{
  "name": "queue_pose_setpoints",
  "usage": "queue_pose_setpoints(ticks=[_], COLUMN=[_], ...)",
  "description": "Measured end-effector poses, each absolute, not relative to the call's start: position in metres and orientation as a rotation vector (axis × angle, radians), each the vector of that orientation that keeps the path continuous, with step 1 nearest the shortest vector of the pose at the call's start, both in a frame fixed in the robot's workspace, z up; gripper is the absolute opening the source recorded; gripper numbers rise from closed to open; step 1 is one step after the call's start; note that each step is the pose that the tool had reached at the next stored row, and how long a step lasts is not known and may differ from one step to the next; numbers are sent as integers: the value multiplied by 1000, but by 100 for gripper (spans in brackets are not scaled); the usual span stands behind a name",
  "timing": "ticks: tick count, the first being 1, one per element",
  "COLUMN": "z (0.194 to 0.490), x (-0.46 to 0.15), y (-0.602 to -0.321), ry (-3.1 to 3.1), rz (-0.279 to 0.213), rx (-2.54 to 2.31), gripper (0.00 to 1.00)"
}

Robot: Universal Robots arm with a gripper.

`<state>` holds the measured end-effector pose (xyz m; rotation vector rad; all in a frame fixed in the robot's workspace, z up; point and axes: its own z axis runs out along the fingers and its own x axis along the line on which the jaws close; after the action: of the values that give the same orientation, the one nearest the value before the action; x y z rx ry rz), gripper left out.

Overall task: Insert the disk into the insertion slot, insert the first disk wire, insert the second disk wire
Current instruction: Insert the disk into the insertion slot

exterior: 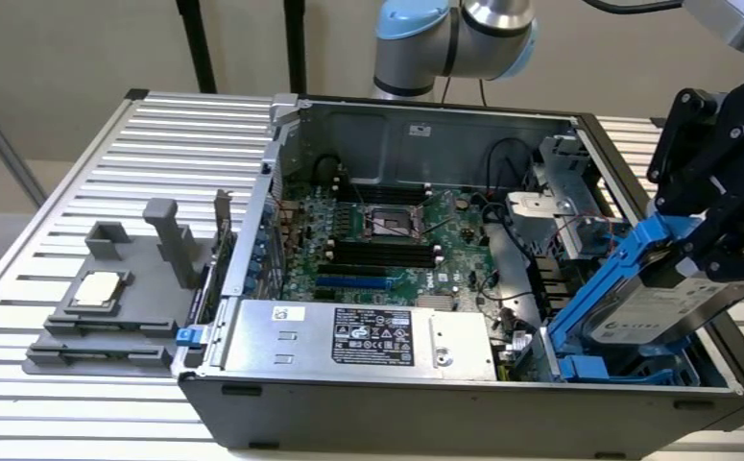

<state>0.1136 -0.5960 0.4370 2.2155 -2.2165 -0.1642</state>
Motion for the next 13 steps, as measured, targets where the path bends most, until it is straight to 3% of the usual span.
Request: queue_pose_setpoints(ticks=[13], z=[427], x=[113], y=[-596], ry=[-2181], rz=[-169], rx=[2255], gripper=[33])
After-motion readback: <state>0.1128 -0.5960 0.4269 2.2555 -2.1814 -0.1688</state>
